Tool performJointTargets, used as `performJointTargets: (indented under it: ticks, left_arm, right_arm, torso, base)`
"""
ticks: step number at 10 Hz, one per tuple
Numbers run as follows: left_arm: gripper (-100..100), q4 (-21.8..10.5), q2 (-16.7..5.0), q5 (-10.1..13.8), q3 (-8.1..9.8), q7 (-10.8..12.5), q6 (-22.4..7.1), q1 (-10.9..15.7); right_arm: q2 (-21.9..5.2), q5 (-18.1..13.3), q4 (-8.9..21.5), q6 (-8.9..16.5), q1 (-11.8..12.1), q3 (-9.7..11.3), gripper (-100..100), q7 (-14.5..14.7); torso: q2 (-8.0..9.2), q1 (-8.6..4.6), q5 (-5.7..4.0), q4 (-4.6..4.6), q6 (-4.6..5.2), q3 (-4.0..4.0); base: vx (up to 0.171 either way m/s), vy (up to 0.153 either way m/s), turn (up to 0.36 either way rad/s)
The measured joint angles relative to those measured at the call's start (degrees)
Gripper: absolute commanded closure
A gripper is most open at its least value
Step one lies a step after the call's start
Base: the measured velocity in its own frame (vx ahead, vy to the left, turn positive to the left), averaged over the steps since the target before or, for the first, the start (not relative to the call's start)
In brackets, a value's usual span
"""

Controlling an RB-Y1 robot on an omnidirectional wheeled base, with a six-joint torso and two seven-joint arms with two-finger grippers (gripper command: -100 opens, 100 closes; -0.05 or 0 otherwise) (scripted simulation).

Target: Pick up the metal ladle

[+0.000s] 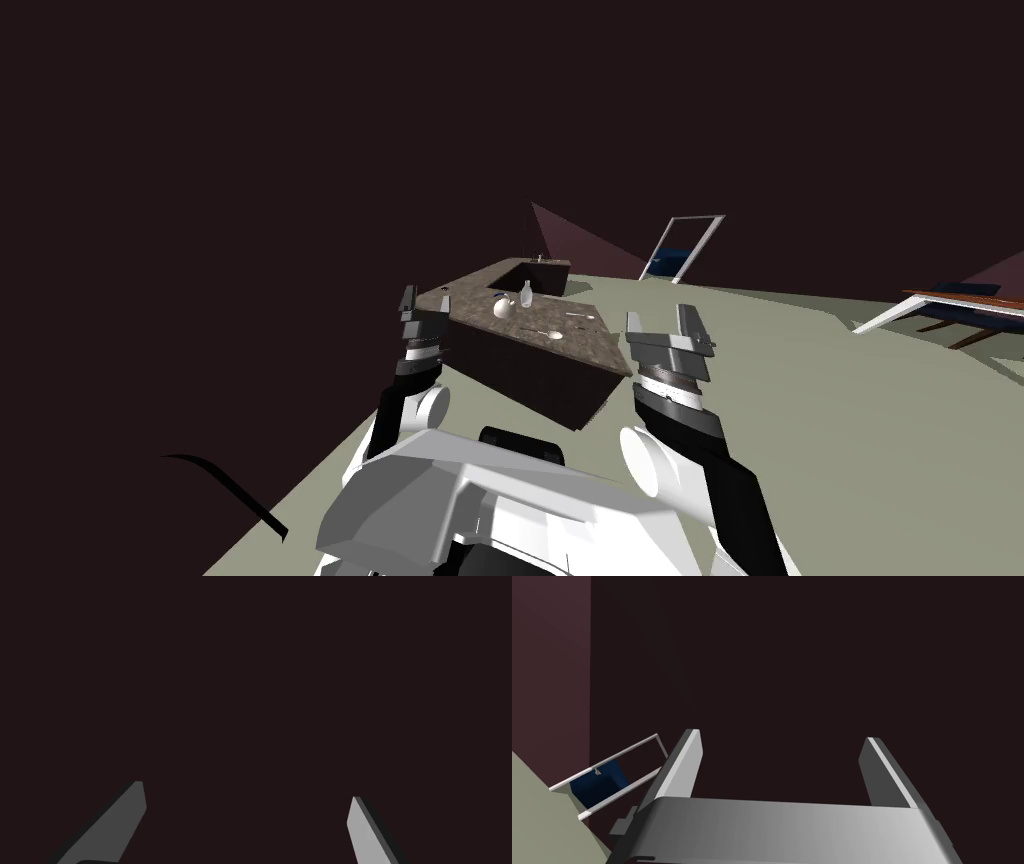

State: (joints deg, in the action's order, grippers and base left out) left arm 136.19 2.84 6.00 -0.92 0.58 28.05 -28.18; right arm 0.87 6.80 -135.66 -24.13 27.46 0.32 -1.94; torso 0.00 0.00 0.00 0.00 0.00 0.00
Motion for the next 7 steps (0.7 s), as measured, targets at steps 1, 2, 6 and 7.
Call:
performJointTargets:
  ticks: [1, 2, 6, 7]
  left_arm:
    - [0, 0.0, 0.0, 0.0, 0.0, 0.0, 0.0, 0.0]
    - [0, 0.0, 0.0, 0.0, 0.0, 0.0, 0.0, 0.01]
    - [0, 0.0, 0.01, 0.0, -0.01, 0.0, 0.0, 0.01]
    - [0, 0.0, 0.0, 0.0, 0.0, 0.0, 0.0, 0.01]
  right_arm:
    - [-1.24, 0.13, -0.28, 0.01, 0.09, 0.16, -100, -0.11]
    - [-2.83, 0.26, -0.63, -0.27, 0.57, 0.64, -100, -0.28]
    - [-9.35, 1.56, -2.61, -1.14, 2.32, 1.92, -100, -1.75]
    - [-10.87, 1.73, -3.15, -1.43, 2.87, 2.5, -100, -1.96]
  torso:
    - [0.1, 0.07, 0.01, 0.02, 0.0, 0.05]
    - [0.19, 0.1, 0.02, 0.04, 0.0, 0.11]
    - [0.34, 0.2, 0.05, 0.08, 0.0, 0.21]
    - [0.31, 0.12, 0.03, 0.07, 0.0, 0.18]
  base:
    - [-0.057, 0.033, 0.024]
    - [-0.082, 0.042, 0.045]
    - [-0.092, 0.059, 0.039]
    - [-0.093, 0.056, 0.098]
